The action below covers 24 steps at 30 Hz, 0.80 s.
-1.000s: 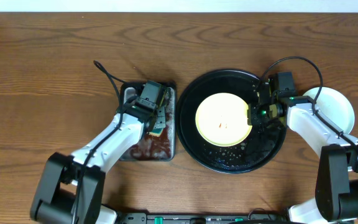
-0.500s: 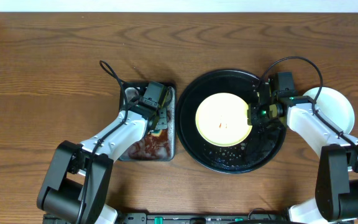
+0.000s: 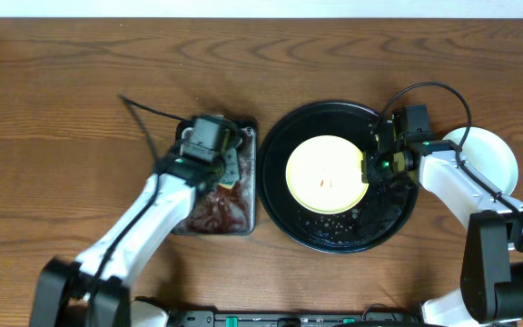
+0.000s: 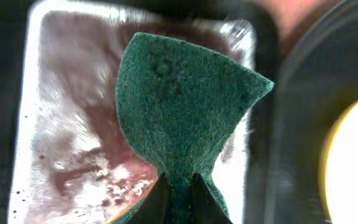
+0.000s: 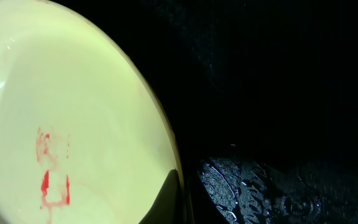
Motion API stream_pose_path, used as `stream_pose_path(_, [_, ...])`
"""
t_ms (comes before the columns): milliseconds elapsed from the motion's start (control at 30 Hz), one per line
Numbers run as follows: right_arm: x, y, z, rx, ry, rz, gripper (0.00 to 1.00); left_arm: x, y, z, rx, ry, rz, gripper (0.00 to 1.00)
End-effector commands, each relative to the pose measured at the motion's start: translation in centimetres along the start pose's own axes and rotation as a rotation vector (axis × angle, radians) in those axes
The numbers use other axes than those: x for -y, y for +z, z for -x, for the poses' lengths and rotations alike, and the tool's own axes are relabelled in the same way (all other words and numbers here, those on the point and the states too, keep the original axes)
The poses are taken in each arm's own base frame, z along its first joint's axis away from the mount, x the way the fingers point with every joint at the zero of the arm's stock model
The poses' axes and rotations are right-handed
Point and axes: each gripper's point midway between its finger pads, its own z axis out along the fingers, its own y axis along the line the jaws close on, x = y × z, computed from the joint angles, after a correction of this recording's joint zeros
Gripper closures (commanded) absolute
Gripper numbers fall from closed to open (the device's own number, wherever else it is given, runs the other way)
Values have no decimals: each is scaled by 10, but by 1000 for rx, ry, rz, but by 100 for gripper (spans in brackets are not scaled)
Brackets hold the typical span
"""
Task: Clean dirty plates on tray and stack at the side
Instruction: 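Lift the sponge out of the soapy tray with the left gripper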
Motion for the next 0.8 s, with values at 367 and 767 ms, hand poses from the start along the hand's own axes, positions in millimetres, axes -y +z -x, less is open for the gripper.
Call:
stream_pose_path(367, [0, 3, -3, -10, -35, -6, 99, 7, -35, 26, -32, -92, -483, 93])
stream_pose_path(767, [0, 3, -4, -11, -38, -6, 99, -11, -61, 26, 48, -123, -515, 93])
